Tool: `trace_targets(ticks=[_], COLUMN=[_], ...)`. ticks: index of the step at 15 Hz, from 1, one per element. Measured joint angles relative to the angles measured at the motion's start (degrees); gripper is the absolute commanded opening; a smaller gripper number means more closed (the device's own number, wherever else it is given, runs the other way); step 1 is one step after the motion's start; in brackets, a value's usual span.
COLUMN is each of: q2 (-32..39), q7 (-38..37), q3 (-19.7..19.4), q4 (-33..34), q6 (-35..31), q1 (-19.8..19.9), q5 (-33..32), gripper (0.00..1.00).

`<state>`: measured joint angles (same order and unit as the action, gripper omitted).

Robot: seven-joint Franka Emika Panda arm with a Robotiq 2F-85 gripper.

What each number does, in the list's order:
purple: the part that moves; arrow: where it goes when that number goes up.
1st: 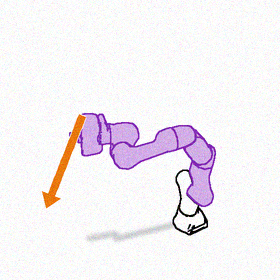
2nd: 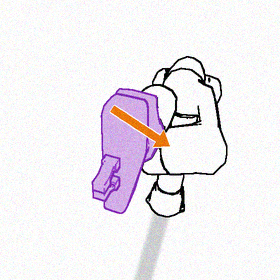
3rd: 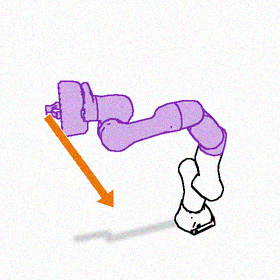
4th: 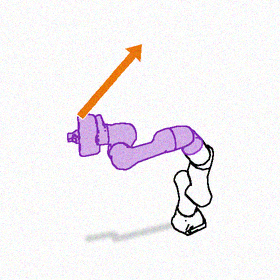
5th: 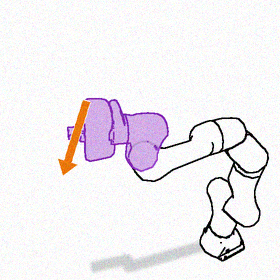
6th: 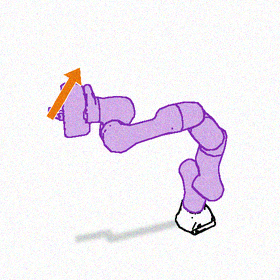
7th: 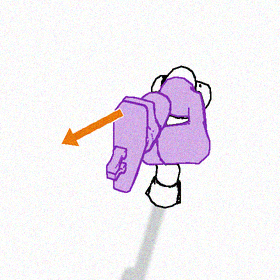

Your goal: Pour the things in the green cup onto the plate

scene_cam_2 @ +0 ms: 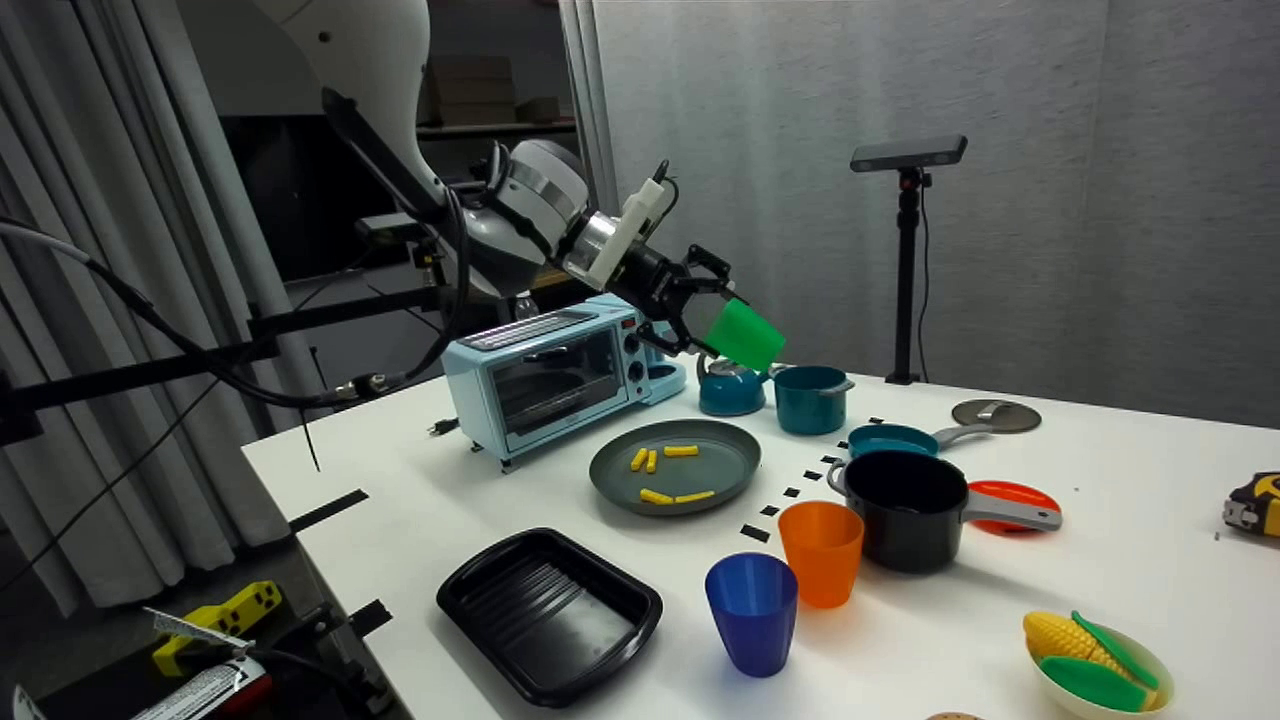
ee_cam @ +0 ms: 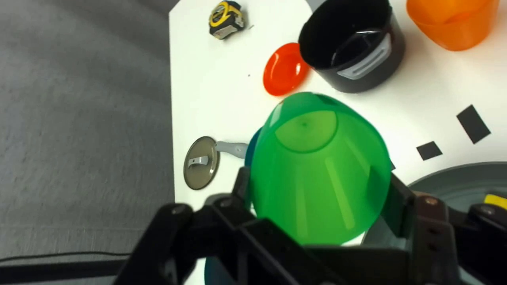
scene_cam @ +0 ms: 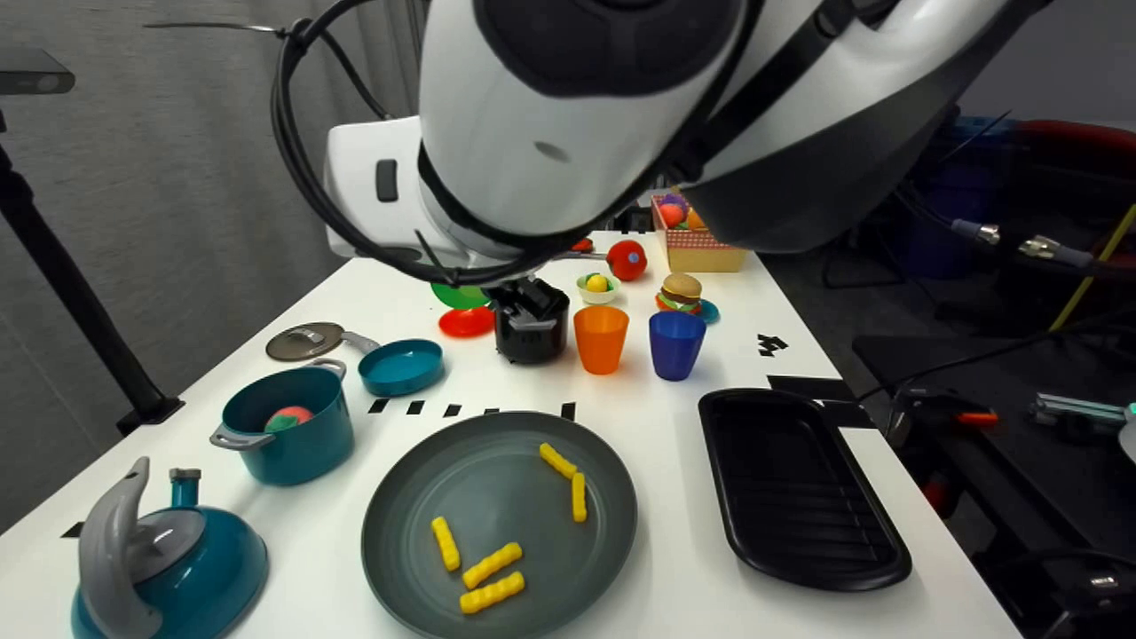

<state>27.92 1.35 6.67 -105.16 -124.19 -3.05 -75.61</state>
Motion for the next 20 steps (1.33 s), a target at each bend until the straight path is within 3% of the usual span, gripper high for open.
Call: trace_targets(ticks=[13, 20], q2=[7.53, 10.72], q7=[-0.67, -4.64], q3=[-4.35, -8.65], q4=[8.38, 9.79], q6=[-5.15, -18.02], q1=[5.05, 5.24], q5=[36.86, 51.24], gripper=[0.51, 0.51])
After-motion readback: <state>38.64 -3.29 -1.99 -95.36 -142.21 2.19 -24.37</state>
